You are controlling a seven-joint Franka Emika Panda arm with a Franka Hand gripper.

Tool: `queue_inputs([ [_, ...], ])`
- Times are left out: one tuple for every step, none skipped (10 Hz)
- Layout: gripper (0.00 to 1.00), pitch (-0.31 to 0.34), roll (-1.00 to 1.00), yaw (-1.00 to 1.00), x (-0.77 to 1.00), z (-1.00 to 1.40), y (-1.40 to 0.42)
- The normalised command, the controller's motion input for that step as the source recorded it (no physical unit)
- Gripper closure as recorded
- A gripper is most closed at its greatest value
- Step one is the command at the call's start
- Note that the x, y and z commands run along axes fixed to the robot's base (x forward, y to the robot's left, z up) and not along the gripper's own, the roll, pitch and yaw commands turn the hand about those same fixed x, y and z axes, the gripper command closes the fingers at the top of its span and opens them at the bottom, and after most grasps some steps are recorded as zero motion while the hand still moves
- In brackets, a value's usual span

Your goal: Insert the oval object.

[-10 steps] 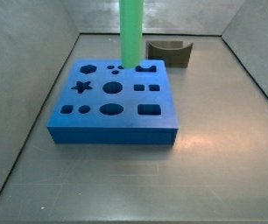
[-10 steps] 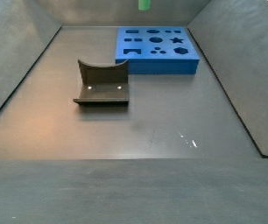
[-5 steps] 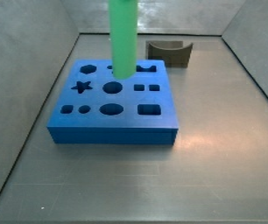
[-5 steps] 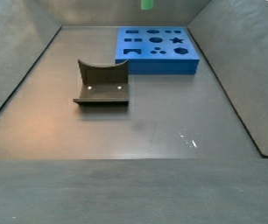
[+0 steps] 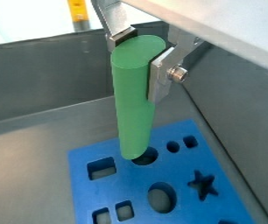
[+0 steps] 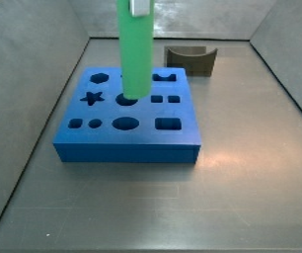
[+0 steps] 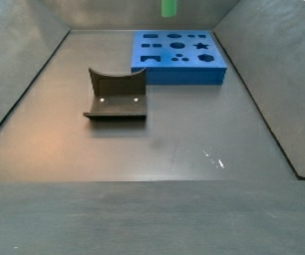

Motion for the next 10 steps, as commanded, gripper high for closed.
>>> queue_inputs([
  [1.0,0.0,0.0,-1.0,0.0,-0.3,0.0],
  [1.0,0.0,0.0,-1.0,0.0,-0.31,0.0],
  [1.0,0.0,0.0,-1.0,0.0,-0.35,0.0],
  [1.0,0.0,0.0,-1.0,0.0,-0.36,0.0],
  [1.0,0.0,0.0,-1.0,0.0,-0.47,0.0],
  [1.0,0.0,-0.01,-1.0,0.0,-0.54,-0.01],
  [1.0,0.047,-0.04,-0.7,-0.16,-0.33,-0.19],
  [1.0,0.0,0.0,-0.07,0.0,-0.01,-0.06],
  [1.0,0.0,0.0,0.0,0.0,0.0,0.02],
  [1.0,-0.004,0.01,-0.05,-0.29,-0.14,0.11],
])
